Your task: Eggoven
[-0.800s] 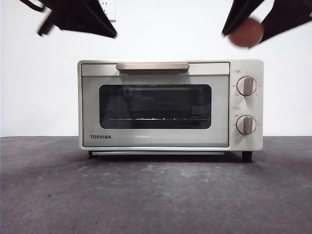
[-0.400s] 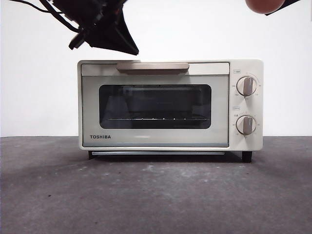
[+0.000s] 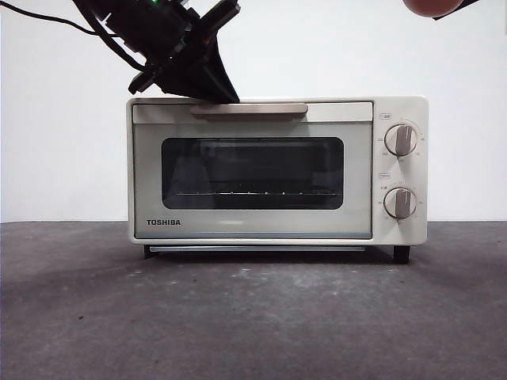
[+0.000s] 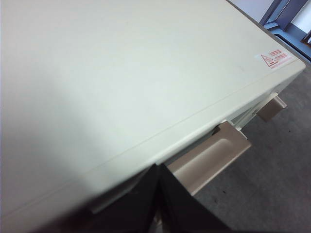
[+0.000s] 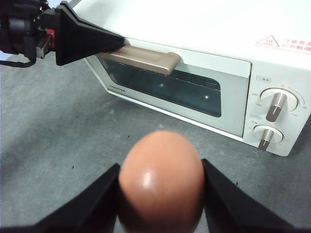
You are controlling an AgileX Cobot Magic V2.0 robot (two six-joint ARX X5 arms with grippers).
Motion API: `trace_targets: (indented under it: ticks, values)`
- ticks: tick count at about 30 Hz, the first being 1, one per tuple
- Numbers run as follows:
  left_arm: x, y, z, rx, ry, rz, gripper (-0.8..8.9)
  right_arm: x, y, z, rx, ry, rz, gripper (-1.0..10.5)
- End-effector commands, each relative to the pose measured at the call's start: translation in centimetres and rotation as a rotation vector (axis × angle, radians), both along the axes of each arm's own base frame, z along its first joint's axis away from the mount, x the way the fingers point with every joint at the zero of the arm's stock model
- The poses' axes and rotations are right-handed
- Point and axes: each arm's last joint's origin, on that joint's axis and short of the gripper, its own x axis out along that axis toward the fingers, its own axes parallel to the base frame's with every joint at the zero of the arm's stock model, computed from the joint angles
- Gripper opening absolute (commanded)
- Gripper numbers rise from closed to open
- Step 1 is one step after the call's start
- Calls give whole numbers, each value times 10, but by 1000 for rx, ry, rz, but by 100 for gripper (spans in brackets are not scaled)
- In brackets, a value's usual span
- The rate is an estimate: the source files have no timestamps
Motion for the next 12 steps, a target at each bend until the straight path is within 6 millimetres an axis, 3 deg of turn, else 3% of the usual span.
trace_targets:
  ticks: [1,12]
  values:
    - [0,-10,-11,42,42,-27,6,0,1,5,2,-25,11,2]
    - [-40,-48,-23,134,183,-187,6,1,1,5,-3,-28,10,2]
